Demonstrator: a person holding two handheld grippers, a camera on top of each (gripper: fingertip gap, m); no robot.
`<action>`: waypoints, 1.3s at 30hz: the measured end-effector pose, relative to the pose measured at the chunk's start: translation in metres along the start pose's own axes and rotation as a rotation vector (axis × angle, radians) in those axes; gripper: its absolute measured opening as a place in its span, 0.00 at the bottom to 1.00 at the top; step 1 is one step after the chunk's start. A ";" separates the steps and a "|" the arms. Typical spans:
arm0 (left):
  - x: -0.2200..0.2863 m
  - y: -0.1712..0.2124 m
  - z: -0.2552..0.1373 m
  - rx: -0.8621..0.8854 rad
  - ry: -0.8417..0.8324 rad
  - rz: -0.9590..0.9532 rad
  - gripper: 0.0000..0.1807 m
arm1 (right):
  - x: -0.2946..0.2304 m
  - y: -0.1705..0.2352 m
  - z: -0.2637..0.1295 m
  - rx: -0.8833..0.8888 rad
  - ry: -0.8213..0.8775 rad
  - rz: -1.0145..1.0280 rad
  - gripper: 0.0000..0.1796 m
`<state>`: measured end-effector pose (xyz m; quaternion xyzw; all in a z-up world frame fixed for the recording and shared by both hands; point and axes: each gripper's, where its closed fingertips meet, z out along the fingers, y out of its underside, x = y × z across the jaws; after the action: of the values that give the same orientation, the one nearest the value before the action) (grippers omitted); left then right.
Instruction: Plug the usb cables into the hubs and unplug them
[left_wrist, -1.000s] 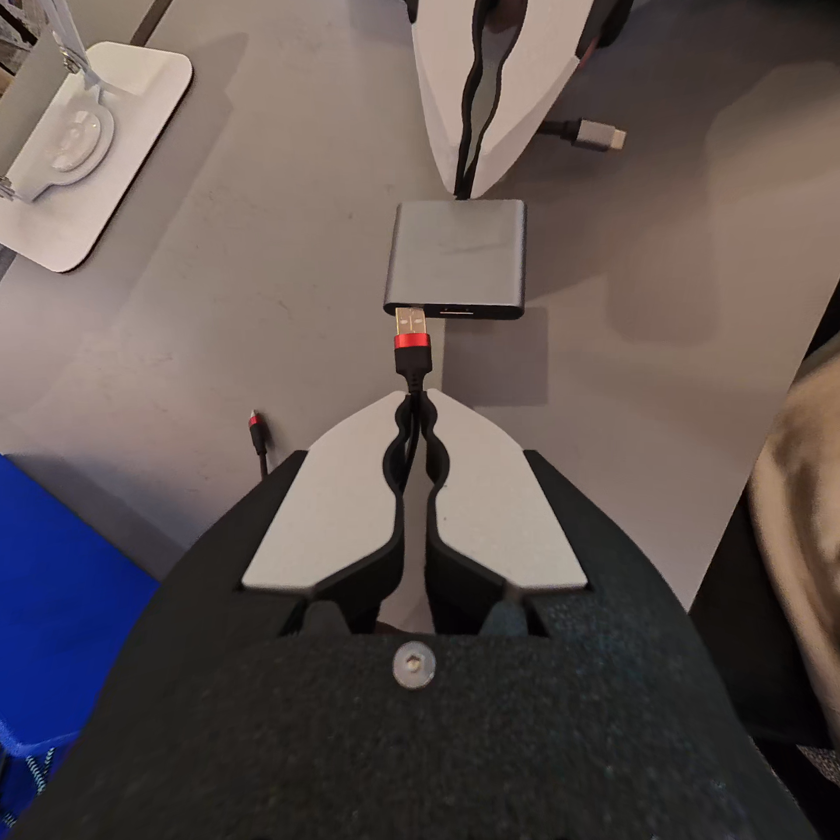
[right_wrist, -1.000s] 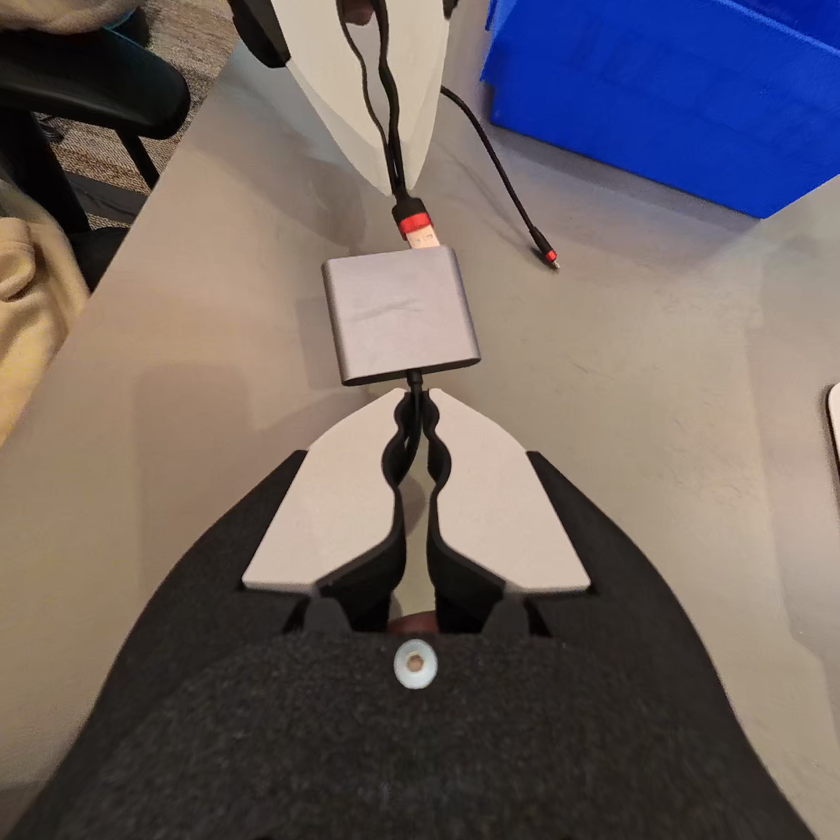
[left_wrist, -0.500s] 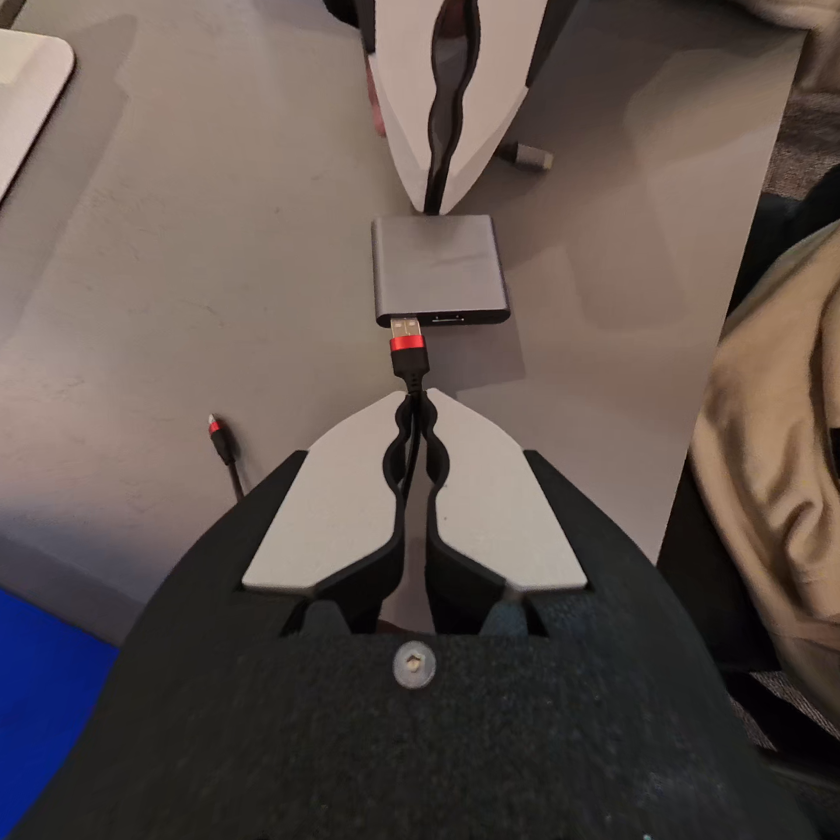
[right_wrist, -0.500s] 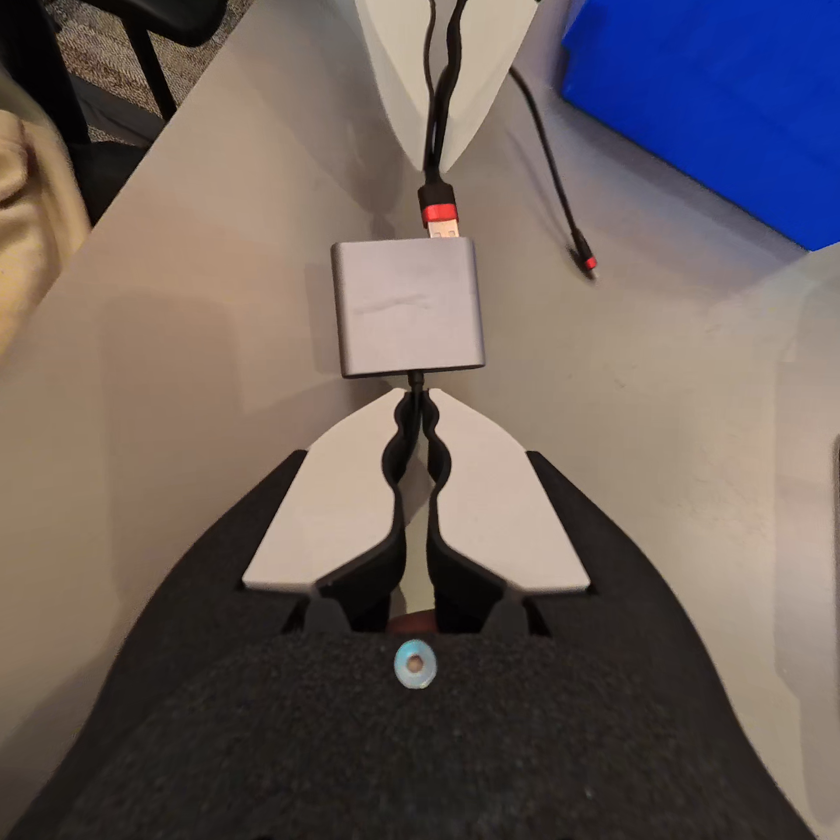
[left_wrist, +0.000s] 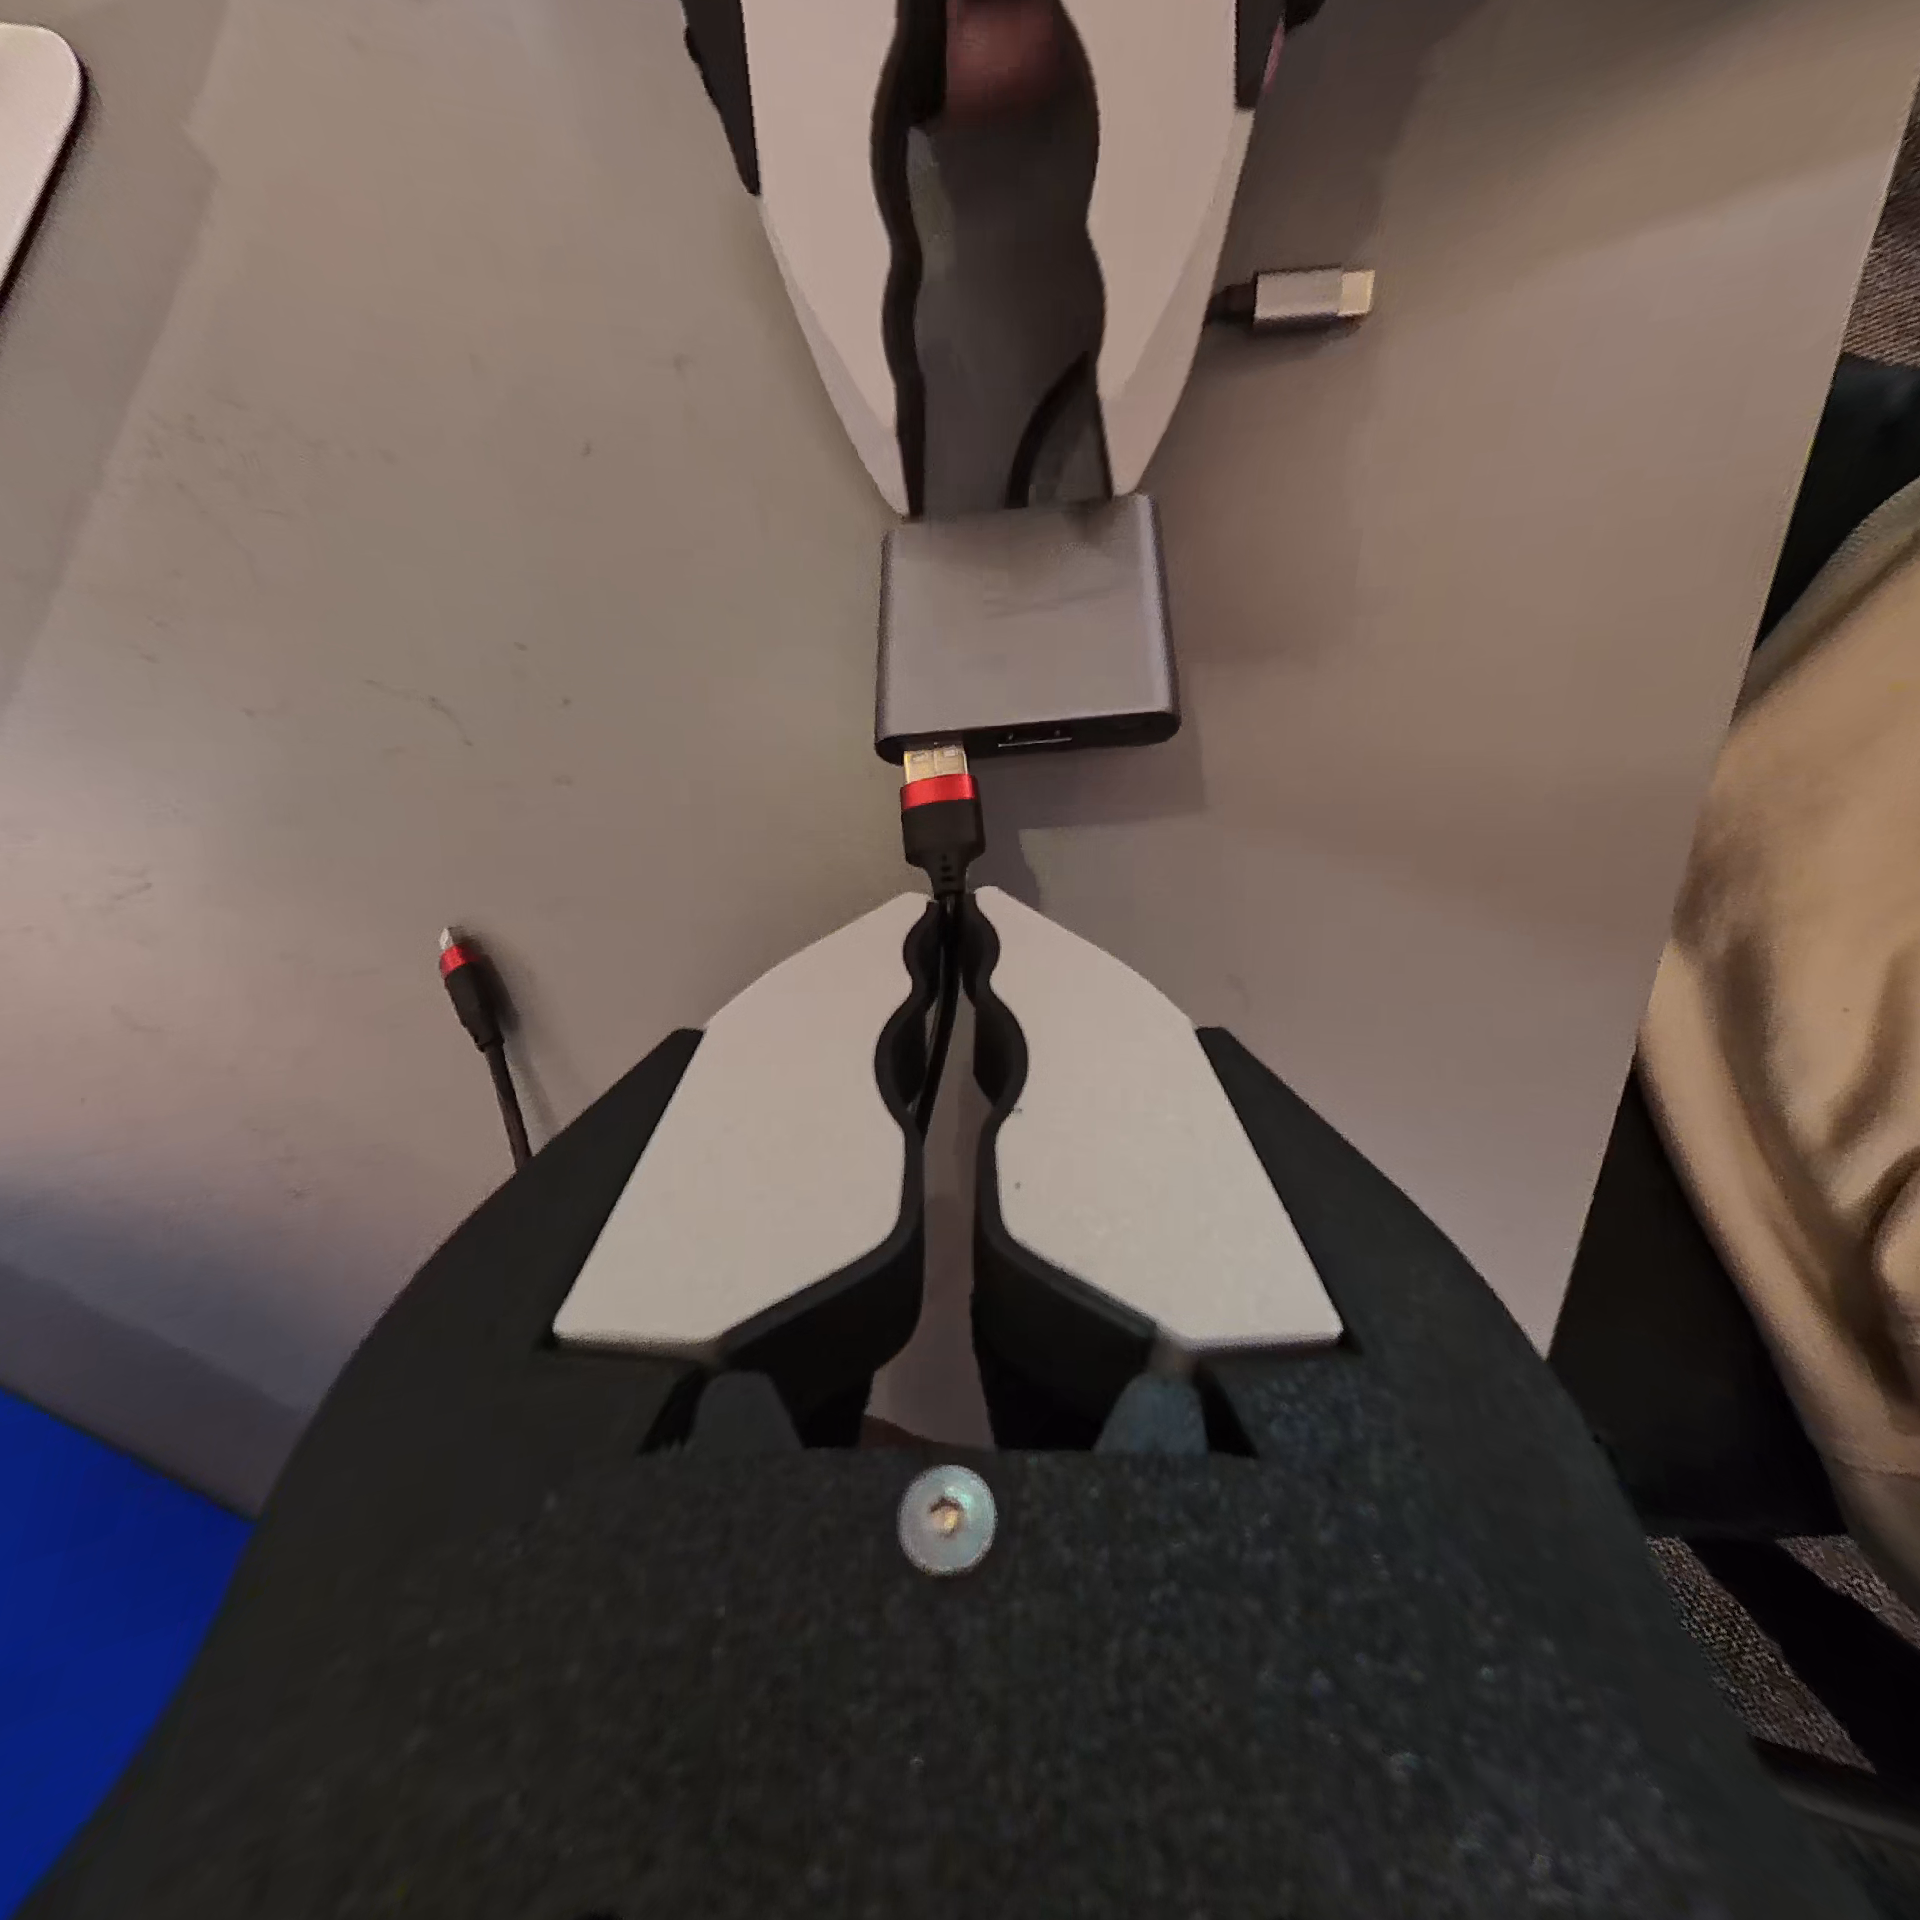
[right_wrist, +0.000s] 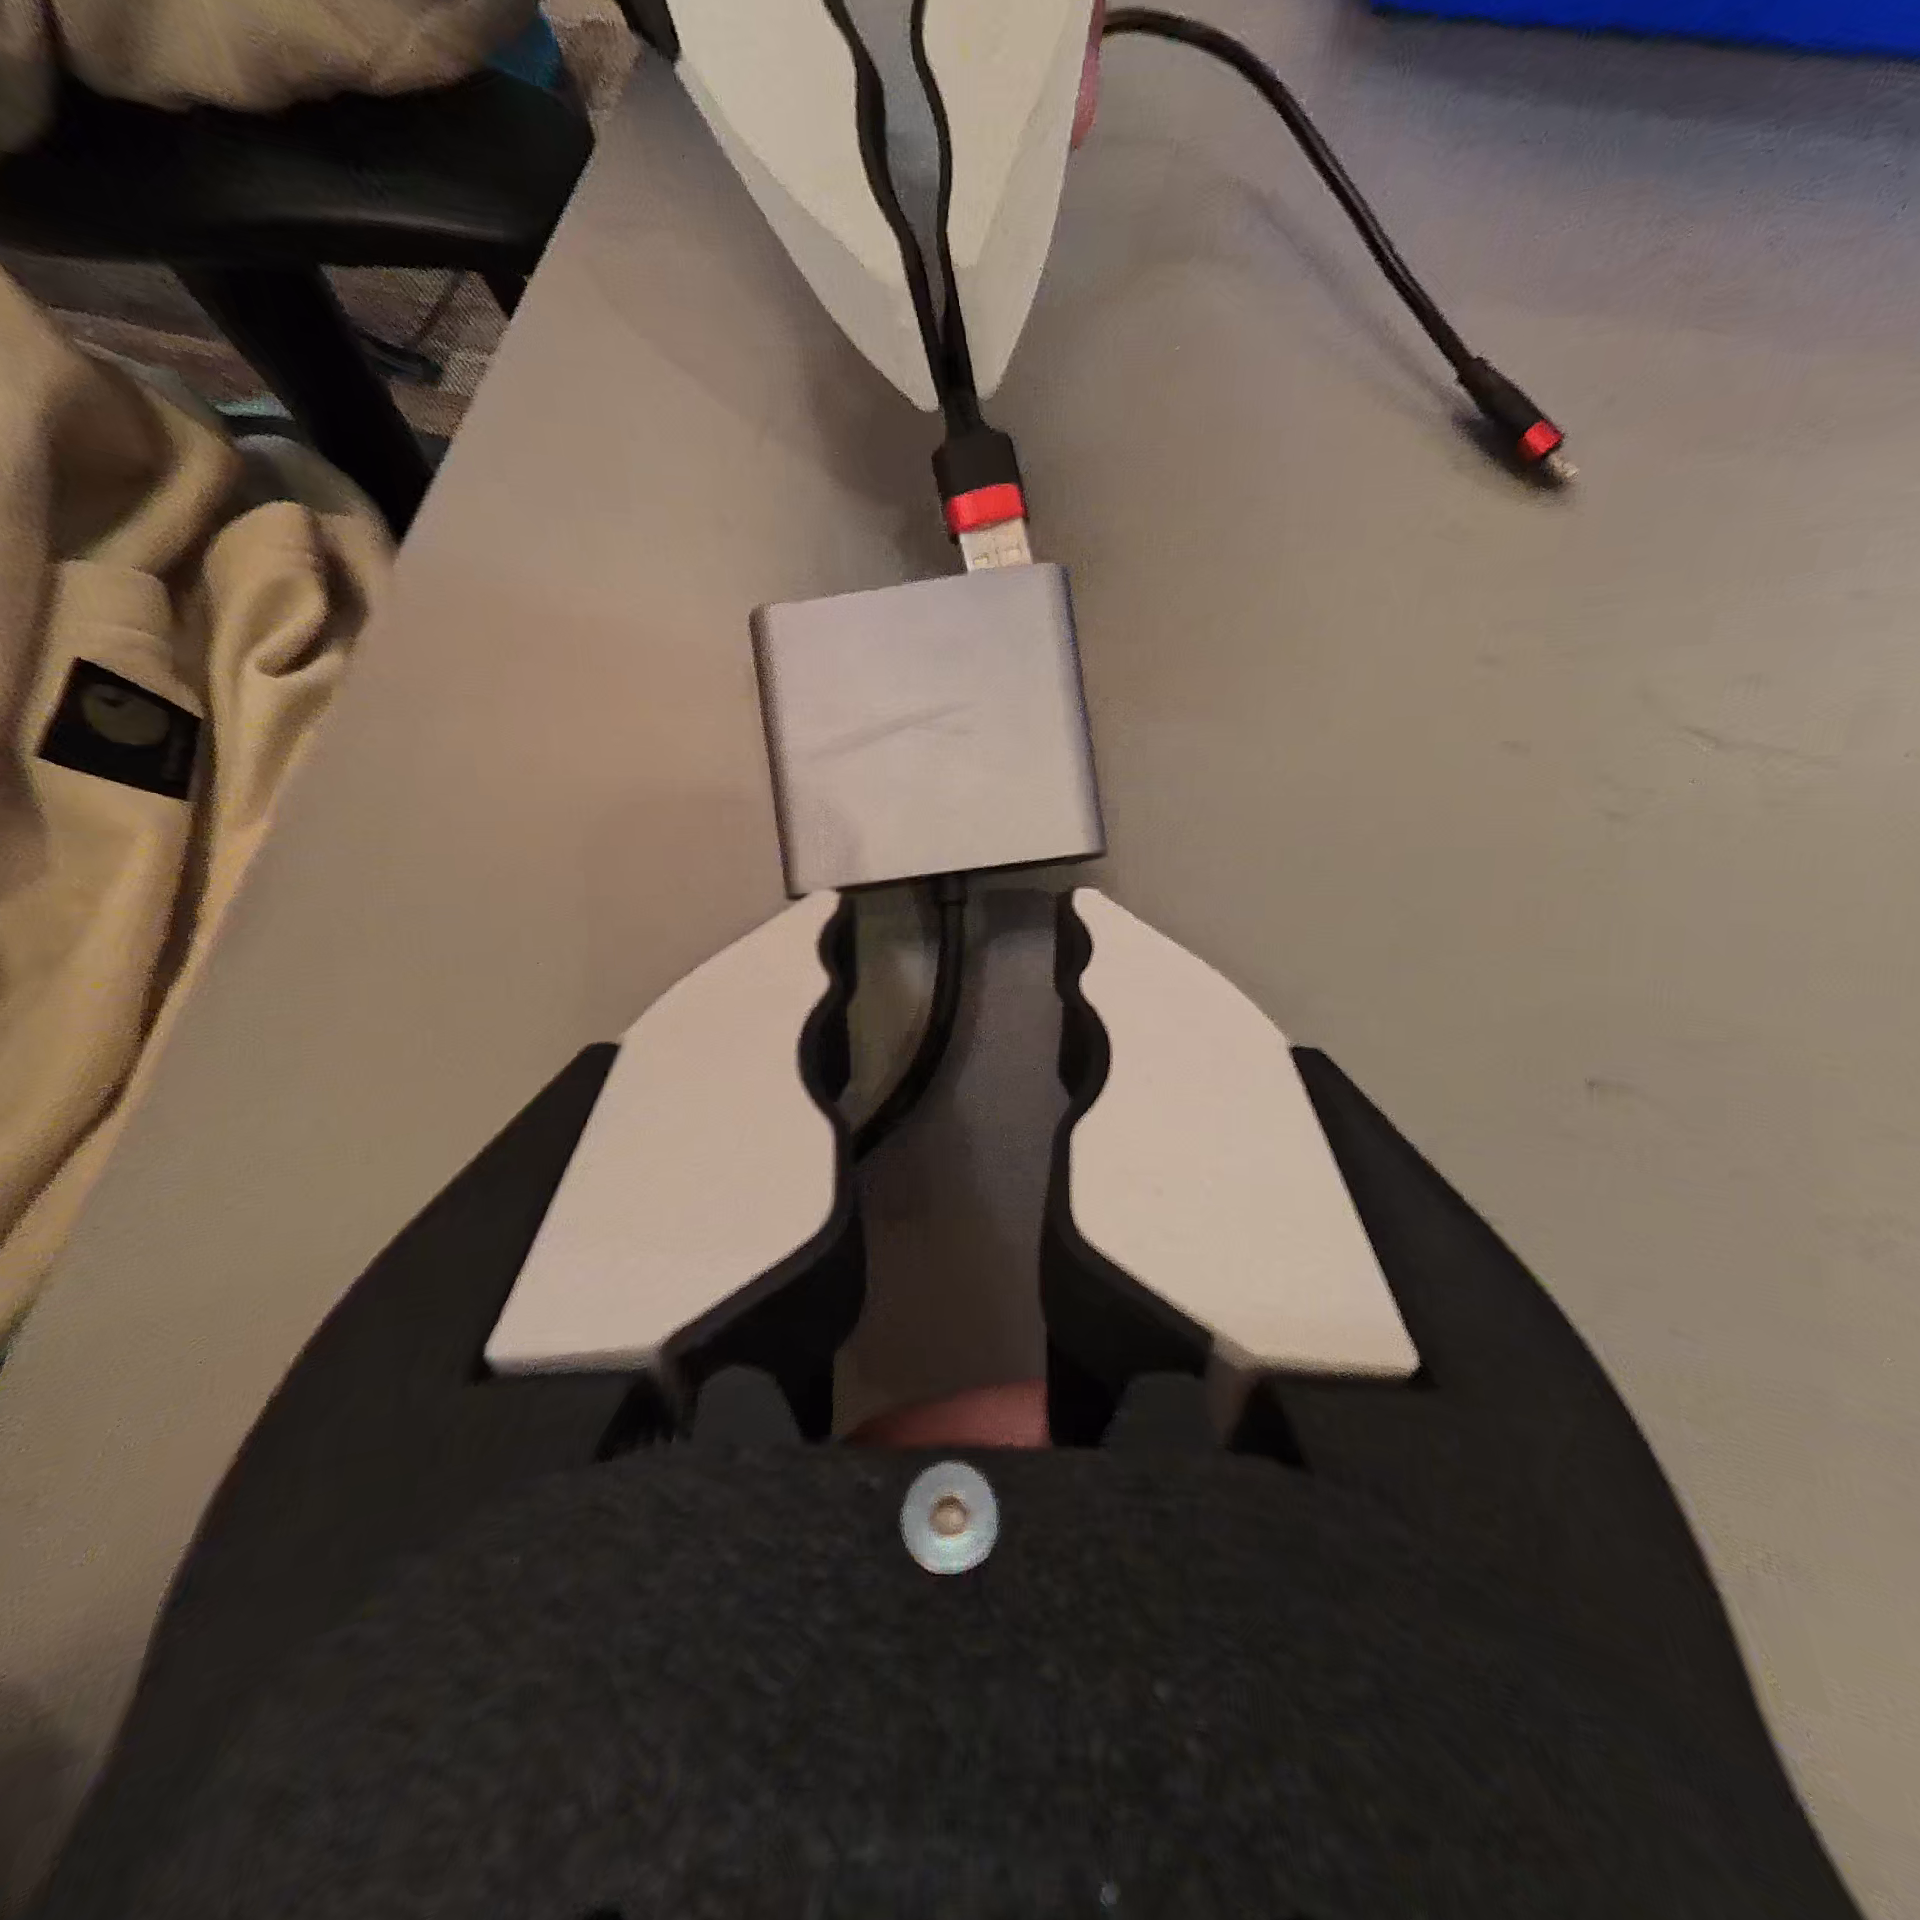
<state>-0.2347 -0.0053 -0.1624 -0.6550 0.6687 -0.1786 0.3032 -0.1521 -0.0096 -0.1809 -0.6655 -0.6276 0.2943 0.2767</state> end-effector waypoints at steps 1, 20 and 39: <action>0.000 0.001 0.001 -0.005 -0.003 0.003 0.02 | -0.001 -0.001 -0.001 0.013 -0.013 0.027 0.24; 0.010 0.014 -0.011 -0.053 -0.035 0.012 0.02 | 0.005 -0.015 -0.005 0.001 0.018 0.073 0.28; 0.014 0.018 0.003 -0.014 -0.018 -0.036 0.02 | 0.000 -0.001 0.018 -0.089 0.100 -0.011 0.34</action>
<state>-0.2460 -0.0170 -0.1783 -0.6708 0.6551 -0.1733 0.3015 -0.1659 -0.0095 -0.1926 -0.6877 -0.6291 0.2307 0.2795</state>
